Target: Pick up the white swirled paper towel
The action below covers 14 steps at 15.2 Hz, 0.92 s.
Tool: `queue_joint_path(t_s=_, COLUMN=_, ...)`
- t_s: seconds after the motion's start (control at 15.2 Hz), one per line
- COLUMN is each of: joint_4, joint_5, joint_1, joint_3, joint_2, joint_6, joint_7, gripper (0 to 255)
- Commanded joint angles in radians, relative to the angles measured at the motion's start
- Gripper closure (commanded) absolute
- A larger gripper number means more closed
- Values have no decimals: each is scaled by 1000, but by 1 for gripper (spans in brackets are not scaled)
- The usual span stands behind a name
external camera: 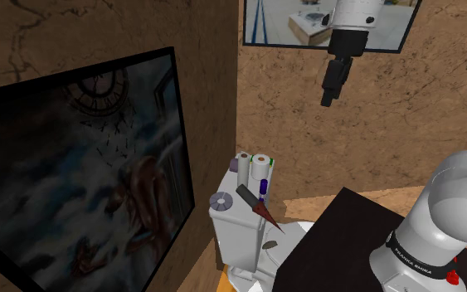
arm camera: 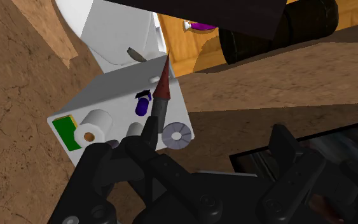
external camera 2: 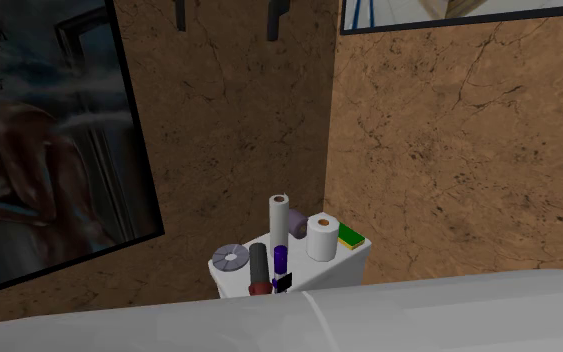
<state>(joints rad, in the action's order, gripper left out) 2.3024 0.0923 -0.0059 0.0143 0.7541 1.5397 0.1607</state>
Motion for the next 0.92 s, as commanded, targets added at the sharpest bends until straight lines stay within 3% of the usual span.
queue_joint_path(t_s=0.0, joint_4=0, joint_5=0, joint_1=0, joint_3=0, joint_2=0, joint_6=0, joint_7=0, gripper=0)
queue_joint_path(t_s=0.86, joint_4=24, joint_5=-23, joint_1=-15, joint_3=-31, joint_2=-378, joint_6=386, joint_7=81, gripper=0)
